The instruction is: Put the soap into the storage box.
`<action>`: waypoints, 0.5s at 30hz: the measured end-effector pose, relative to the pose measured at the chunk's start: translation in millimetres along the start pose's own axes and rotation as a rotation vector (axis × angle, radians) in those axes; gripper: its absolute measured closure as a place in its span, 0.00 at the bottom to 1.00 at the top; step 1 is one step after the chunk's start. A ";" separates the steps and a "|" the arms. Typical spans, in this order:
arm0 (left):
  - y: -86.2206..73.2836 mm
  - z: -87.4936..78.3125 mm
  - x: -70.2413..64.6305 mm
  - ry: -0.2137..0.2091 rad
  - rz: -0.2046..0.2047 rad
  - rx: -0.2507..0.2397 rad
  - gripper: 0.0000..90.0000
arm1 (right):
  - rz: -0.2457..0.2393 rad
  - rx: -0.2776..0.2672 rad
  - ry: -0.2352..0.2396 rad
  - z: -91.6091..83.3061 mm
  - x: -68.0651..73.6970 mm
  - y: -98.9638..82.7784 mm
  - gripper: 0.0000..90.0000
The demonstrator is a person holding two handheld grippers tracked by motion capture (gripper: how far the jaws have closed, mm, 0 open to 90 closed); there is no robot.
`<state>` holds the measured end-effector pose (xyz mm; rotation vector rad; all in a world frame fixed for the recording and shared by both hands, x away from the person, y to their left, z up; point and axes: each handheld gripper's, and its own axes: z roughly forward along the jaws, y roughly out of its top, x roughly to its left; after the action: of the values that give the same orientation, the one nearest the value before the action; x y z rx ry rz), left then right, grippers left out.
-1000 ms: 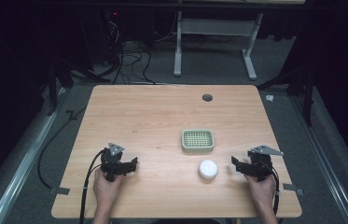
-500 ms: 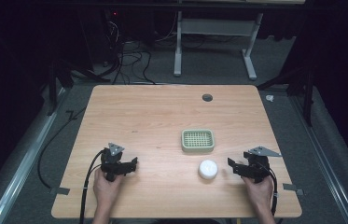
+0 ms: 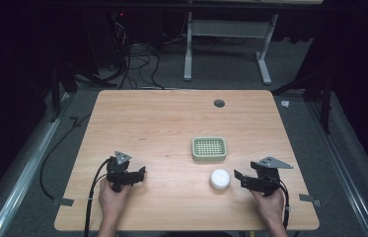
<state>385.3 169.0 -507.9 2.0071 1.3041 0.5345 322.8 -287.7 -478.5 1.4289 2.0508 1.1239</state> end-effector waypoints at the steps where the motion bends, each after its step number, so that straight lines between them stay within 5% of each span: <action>1: 0.0 0.0 0.0 0.000 0.000 0.000 0.17 | 0.000 -0.001 0.009 -0.4 2.0 0.5 0.25; 15: 0.0 0.0 0.0 0.000 0.000 0.000 0.17 | -0.057 -0.013 0.096 0.7 25.0 6.2 0.23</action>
<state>385.3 169.0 -507.9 2.0068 1.3041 0.5343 317.1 -263.7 -471.1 1.3258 2.1313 1.2024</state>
